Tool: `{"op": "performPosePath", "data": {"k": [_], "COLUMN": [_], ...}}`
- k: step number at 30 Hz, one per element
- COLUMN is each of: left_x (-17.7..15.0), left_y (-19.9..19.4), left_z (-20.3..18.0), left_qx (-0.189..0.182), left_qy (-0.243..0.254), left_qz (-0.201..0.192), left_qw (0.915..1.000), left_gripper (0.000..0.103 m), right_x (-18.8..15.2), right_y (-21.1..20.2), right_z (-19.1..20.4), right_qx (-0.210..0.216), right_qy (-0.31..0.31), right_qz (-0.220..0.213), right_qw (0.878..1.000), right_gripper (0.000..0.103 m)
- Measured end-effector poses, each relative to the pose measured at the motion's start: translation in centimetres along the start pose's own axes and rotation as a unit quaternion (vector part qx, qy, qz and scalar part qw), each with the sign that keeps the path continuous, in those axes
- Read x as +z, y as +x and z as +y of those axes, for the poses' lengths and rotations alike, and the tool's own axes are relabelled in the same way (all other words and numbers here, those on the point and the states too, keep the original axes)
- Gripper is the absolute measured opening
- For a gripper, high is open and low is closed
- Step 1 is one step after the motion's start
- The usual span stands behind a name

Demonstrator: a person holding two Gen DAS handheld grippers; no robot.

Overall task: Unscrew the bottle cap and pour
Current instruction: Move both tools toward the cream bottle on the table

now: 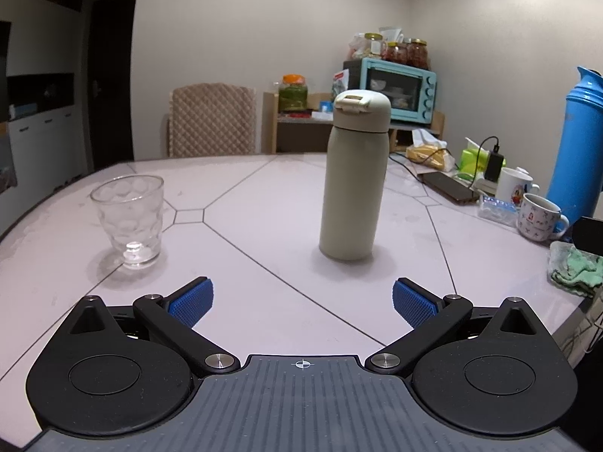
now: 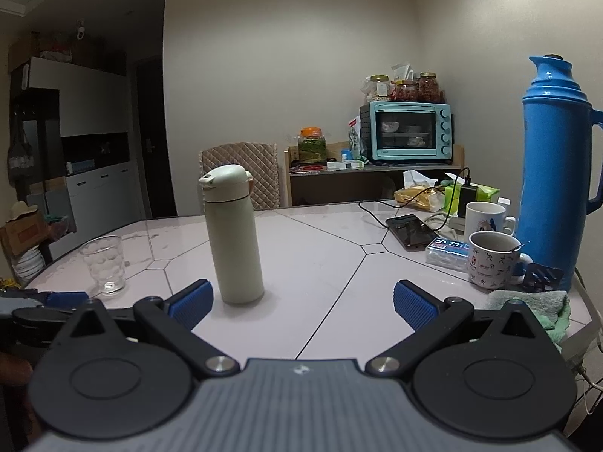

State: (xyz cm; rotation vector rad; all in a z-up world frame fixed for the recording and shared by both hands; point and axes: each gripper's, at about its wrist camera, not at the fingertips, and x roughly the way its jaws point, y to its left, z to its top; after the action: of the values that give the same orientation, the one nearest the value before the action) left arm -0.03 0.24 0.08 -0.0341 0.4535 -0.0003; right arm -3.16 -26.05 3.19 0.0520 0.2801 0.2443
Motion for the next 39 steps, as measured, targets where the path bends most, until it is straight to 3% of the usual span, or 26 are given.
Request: {"op": "performPosePath", "data": {"k": [5, 9, 17, 22, 39], "left_x": [0.7, 1.2, 1.3, 1.6, 1.7], "left_y": [-0.6, -1.1, -3.5, -4.2, -4.9], "left_z": [2.3, 4.1, 7.7, 7.9, 8.1], "left_qx": [0.029, 0.053, 0.090, 0.104, 0.106], "left_qy": [-0.014, -0.026, -0.042, -0.040, -0.037], "left_qz": [0.012, 0.022, 0.019, 0.014, 0.014], "left_qw": [0.9994, 0.9980, 0.9949, 0.9936, 0.9936], "left_gripper": [0.103, 0.103, 0.103, 0.103, 0.103], "right_x": [0.9, 0.5, -0.1, 0.1, -0.2], "right_y": [1.0, 3.2, 4.4, 4.2, 4.9], "right_z": [0.1, 2.7, 4.2, 5.3, 6.4], "right_qx": [0.011, 0.006, 0.031, 0.035, 0.053], "right_qy": [0.008, -0.014, -0.014, -0.026, -0.029], "right_qz": [0.037, 0.045, 0.044, 0.038, 0.049], "right_qw": [0.999, 0.999, 0.998, 0.998, 0.997], "right_gripper": [0.103, 0.103, 0.103, 0.103, 0.103]}}
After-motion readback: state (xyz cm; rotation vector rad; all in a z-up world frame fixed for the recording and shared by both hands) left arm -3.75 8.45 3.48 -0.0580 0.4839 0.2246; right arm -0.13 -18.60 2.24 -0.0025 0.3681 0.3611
